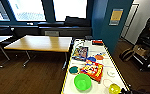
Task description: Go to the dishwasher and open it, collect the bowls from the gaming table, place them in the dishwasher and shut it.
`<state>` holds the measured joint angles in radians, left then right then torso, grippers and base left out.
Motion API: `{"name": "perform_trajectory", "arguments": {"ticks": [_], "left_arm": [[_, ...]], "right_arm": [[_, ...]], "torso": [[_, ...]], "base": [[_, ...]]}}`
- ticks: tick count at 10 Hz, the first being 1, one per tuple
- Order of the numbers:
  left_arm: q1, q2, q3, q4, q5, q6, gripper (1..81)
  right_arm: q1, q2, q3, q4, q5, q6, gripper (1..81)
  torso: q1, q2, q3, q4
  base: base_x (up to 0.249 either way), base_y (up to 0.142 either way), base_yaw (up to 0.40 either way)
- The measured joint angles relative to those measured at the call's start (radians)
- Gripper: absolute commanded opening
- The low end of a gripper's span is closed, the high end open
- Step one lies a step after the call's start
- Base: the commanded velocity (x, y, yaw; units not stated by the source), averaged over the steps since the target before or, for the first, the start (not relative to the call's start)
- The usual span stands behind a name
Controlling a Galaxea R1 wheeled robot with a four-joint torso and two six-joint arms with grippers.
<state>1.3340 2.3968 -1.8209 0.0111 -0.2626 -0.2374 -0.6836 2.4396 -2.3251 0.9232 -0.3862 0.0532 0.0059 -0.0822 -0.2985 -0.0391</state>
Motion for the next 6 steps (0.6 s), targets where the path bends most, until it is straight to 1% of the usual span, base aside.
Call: {"name": "perform_trajectory", "arguments": {"ticks": [2, 4, 6], "left_arm": [[0.000, 0.004, -0.005, 0.000, 0.000, 0.000, 81.1], [0.000, 0.015, -0.016, 0.000, 0.000, 0.000, 81.1], [0.000, 0.022, -0.020, 0.000, 0.000, 0.000, 81.1]], "right_arm": [[0.011, -0.058, 0.077, 0.000, 0.000, 0.000, 1.0], [0.056, -0.136, 0.196, 0.000, -0.001, 0.001, 1.0], [0.077, -0.220, 0.298, -0.001, -0.002, 0.001, 1.0]], "torso": [[0.000, 0.000, 0.000, 0.000], [0.000, 0.000, 0.000, 0.000], [0.000, 0.000, 0.000, 0.000]], "base": [[0.000, 0.000, 0.000], [0.000, 0.000, 0.000], [0.000, 0.000, 0.000]]}}
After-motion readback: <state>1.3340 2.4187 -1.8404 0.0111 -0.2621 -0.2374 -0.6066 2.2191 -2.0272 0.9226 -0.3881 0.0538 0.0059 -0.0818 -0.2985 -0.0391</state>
